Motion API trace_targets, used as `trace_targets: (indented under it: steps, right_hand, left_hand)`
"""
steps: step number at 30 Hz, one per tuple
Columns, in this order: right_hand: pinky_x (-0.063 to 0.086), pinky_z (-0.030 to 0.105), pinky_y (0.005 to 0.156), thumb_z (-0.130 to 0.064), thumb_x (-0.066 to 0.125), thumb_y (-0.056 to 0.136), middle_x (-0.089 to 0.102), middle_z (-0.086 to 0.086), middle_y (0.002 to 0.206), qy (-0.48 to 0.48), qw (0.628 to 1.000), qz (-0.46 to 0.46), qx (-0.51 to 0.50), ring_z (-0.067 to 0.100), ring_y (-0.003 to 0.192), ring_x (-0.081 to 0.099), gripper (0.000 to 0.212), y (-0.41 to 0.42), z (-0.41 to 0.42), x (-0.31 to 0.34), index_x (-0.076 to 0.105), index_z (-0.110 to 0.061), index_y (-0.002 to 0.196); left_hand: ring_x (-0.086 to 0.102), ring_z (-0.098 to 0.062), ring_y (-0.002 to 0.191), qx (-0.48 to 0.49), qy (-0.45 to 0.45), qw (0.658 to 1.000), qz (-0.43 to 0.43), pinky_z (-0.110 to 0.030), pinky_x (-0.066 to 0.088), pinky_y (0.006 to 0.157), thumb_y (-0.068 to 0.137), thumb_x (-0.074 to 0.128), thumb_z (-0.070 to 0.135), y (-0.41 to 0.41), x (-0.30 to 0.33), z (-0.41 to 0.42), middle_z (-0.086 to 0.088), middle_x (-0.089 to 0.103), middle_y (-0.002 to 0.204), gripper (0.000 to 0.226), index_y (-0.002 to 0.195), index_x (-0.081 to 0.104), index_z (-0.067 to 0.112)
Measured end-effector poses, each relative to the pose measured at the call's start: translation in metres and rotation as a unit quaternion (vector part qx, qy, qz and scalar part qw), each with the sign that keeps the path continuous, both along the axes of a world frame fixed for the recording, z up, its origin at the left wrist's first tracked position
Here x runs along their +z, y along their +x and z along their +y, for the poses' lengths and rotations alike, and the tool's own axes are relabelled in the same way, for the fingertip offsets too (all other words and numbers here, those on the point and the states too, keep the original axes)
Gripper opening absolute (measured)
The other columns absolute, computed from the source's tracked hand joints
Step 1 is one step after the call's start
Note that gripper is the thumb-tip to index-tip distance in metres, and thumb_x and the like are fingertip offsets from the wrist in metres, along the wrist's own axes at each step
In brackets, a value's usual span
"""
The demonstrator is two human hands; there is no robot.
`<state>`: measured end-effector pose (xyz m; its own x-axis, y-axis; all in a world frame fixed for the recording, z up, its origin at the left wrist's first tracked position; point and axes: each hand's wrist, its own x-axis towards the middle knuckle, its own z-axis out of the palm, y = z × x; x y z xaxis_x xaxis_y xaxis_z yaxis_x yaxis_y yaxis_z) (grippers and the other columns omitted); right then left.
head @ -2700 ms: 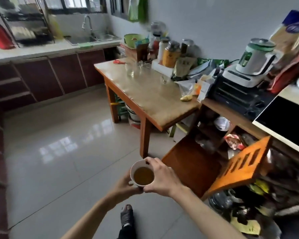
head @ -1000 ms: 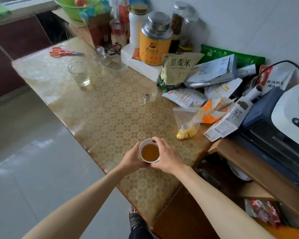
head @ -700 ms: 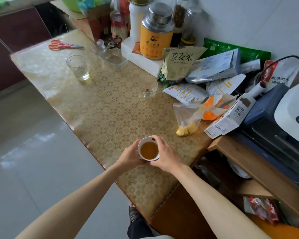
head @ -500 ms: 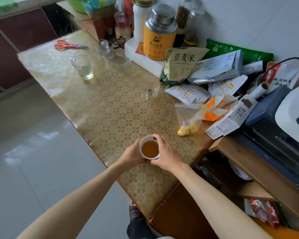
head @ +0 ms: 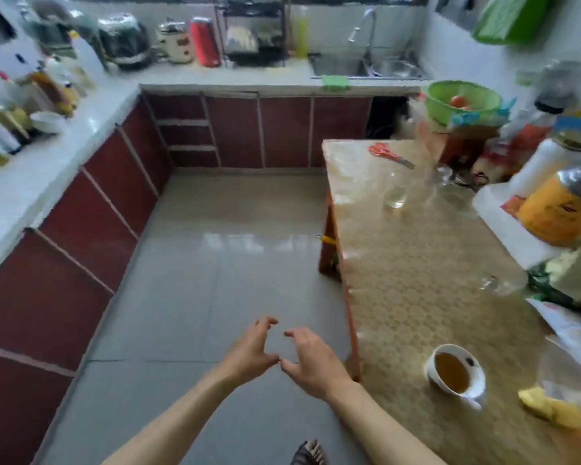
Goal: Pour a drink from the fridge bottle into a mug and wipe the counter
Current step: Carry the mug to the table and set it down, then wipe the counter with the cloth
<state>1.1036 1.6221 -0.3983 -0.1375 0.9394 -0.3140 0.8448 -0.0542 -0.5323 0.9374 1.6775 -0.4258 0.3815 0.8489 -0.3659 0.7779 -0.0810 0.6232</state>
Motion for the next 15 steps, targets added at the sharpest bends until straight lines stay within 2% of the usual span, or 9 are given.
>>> trace_targets:
  steps: [4,8,10,13,15]
  right_hand:
    - [0.038,0.033,0.108,-0.045,0.055,0.096,0.051,-0.002,0.146,0.005,0.993,-0.001,0.121,0.021,0.133,0.048,0.054,-0.110,0.005,0.007,0.045,-0.024,0.145]
    - [0.041,0.023,0.091,-0.033,0.062,0.096,0.059,0.001,0.131,0.005,0.965,0.035,0.258,0.020,0.122,0.056,0.041,-0.238,-0.023,0.027,0.055,-0.018,0.133]
    - [0.044,0.024,0.088,-0.029,0.066,0.093,0.063,0.003,0.123,0.021,0.949,0.049,0.309,0.021,0.115,0.061,0.038,-0.292,-0.044,0.034,0.060,-0.015,0.128]
    - [0.043,0.024,0.083,-0.033,0.065,0.091,0.065,-0.001,0.120,0.048,0.900,0.039,0.431,0.017,0.111,0.062,0.036,-0.396,-0.109,0.045,0.061,-0.020,0.125]
    - [0.049,0.028,0.085,-0.035,0.064,0.090,0.064,-0.001,0.120,0.039,0.866,0.040,0.497,0.018,0.109,0.062,0.037,-0.445,-0.149,0.048,0.061,-0.021,0.124]
  left_hand:
    - [0.057,-0.016,0.115,0.173,0.002,0.985,0.011,-0.033,0.048,0.098,0.077,0.072,0.026,-0.136,0.016,-0.059,0.001,0.052,0.133,0.063,0.136,0.047,0.024]
    - [0.057,-0.013,0.112,0.339,0.008,0.941,0.013,-0.026,0.047,0.094,0.076,0.071,0.027,-0.265,0.037,-0.172,0.002,0.053,0.129,0.059,0.132,0.051,0.024]
    - [0.056,-0.013,0.110,0.398,0.012,0.917,0.019,-0.025,0.046,0.093,0.077,0.071,0.026,-0.308,0.045,-0.226,0.003,0.052,0.130,0.058,0.132,0.050,0.023]
    - [0.053,-0.009,0.102,0.503,0.039,0.863,0.031,-0.021,0.042,0.088,0.079,0.071,0.023,-0.376,0.057,-0.331,0.000,0.054,0.128,0.054,0.130,0.053,0.020]
    - [0.050,-0.009,0.098,0.553,0.044,0.831,0.035,-0.021,0.041,0.084,0.080,0.070,0.024,-0.406,0.062,-0.380,0.000,0.054,0.123,0.050,0.127,0.054,0.021]
